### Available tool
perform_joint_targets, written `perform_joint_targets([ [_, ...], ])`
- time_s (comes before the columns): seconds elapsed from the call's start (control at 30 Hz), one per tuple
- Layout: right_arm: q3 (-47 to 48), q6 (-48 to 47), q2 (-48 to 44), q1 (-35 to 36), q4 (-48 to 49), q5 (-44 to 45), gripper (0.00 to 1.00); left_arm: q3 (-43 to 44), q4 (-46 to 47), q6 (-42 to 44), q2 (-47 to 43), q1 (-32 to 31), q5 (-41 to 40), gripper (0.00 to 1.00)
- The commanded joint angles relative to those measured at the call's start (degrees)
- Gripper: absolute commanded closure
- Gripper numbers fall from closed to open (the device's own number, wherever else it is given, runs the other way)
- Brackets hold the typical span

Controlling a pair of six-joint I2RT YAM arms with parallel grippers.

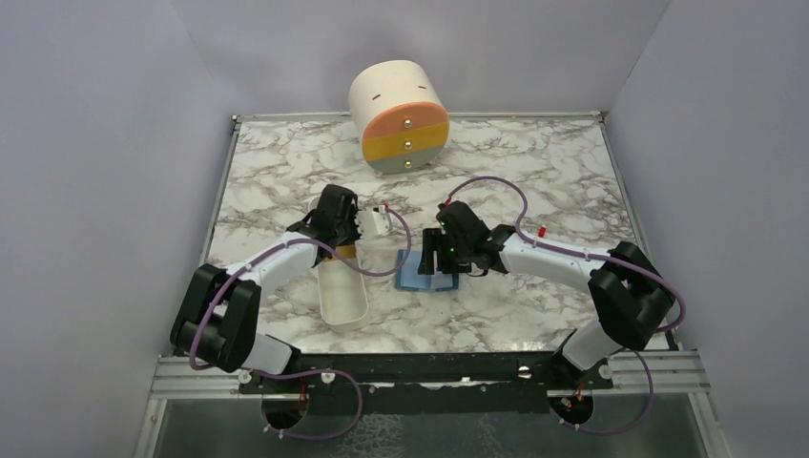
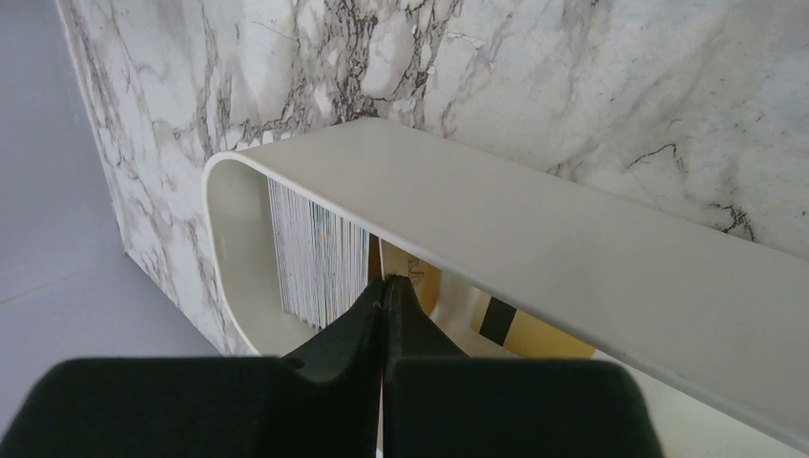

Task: Put the credit cards into the card holder
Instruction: Pick up the credit card from the storage box.

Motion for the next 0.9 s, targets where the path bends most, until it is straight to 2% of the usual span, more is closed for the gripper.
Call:
perform_joint_targets([
  [0.0,-0.6,0.0,-1.4,0.4,1.6,-0.9,0.36,4.1,-3.6,-2.2,-1.9,0.0,0.0,1.00],
  [0.17,-1.0,-0.1,-1.4,0.4,1.8,-0.9,0.36,6.0,-6.4,-5.2,-4.8,0.0,1.8,1.00],
  [0.4,-0.9,-0.1,-2.1,0.4,1.6,-1.2,0.36,9.7,-11.8,-11.5,-6.1,-0.1,-0.3,1.00],
  [0.63,-0.4,-0.6,-1.9,0.3,1.5,-2.0,0.36,13.5,-13.4,-23.9,-11.4,-0.2,1.1,1.00],
  [0.87,-0.6,-0.7,-1.9,0.4,1.9,-3.1,0.37,17.8,-16.8,-43.3,-13.3,-0.2,1.2,1.00],
])
